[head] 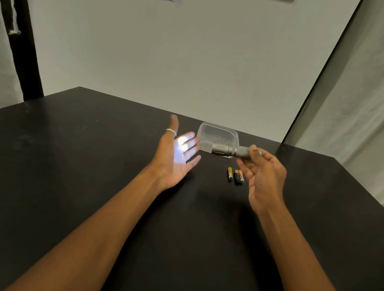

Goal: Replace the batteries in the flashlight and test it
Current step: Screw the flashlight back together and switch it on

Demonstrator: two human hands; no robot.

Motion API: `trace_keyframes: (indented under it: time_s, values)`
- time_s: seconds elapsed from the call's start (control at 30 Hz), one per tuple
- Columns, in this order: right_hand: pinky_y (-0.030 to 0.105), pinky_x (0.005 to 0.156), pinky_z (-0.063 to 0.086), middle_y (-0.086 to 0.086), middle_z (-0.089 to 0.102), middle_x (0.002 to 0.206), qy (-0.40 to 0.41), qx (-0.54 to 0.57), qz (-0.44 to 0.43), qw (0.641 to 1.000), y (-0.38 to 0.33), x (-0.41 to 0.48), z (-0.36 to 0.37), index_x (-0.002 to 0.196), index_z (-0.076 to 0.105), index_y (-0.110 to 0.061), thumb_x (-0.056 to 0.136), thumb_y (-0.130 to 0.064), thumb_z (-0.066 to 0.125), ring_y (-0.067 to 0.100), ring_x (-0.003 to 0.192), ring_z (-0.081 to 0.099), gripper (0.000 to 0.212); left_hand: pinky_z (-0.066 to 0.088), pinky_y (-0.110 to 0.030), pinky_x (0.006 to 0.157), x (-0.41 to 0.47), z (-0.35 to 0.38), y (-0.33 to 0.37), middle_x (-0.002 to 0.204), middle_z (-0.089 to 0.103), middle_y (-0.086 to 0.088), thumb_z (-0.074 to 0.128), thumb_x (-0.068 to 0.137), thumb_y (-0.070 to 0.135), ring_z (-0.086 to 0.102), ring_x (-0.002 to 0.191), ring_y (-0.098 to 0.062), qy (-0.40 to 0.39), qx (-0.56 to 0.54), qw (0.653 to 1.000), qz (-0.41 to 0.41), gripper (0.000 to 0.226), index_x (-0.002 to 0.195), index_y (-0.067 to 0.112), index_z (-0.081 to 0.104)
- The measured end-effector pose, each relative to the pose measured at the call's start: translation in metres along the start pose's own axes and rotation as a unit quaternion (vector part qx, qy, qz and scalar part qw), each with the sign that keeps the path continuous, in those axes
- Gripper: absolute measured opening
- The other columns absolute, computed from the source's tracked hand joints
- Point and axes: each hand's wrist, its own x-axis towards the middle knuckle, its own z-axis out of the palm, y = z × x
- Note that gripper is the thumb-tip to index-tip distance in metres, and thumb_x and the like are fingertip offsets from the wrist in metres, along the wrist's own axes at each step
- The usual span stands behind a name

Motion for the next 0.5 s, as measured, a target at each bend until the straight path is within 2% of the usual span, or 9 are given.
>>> trace_keyframes:
  time_s: [0.1,0.2,0.33,0.5]
  values:
    - [0.034,0.083,0.063,0.019,0.072,0.109,0.006,0.051,0.015,0.999,0.002,-0.001,0.000,0.115,0.057,0.000,0.093,-0.004,0.071,0.027,0.097,0.077,0.027,0.049,-0.038,0.107,0.000,0.004,-0.007,0.151,0.051,-0.015,0.057,0.098,0.054,0.055,0.134,-0.029,0.016,0.080,0.997,-0.007,0.075,0.154,0.009,0.037]
    - [0.035,0.086,0.062,0.022,0.068,0.113,0.009,0.065,0.006,0.998,0.005,-0.001,0.001,0.109,0.055,-0.002,0.088,0.003,0.075,0.026,0.097,0.077,0.029,0.057,-0.032,0.094,-0.002,0.007,-0.011,0.144,0.057,-0.018,0.061,0.099,0.044,0.062,0.124,-0.026,0.015,0.111,0.994,-0.017,0.066,0.147,0.002,0.044]
    - [0.026,0.077,0.061,0.014,0.068,0.106,0.031,-0.032,-0.040,0.998,0.012,-0.004,0.005,0.099,0.059,-0.007,0.082,-0.003,0.082,0.025,0.096,0.076,0.029,0.059,-0.029,0.091,-0.001,0.008,-0.013,0.139,0.060,-0.019,0.062,0.098,0.043,0.064,0.121,-0.025,0.011,0.128,0.991,-0.023,0.063,0.142,0.001,0.047]
    - [0.017,0.055,0.054,0.003,0.067,0.087,0.049,-0.165,-0.101,0.980,0.018,-0.010,0.012,0.095,0.060,-0.013,0.077,-0.015,0.088,0.004,0.066,0.067,0.032,0.059,-0.030,0.093,0.001,0.009,-0.015,0.137,0.062,-0.020,0.060,0.100,0.040,0.066,0.119,-0.025,0.000,0.140,0.990,-0.028,0.057,0.139,0.000,0.050]
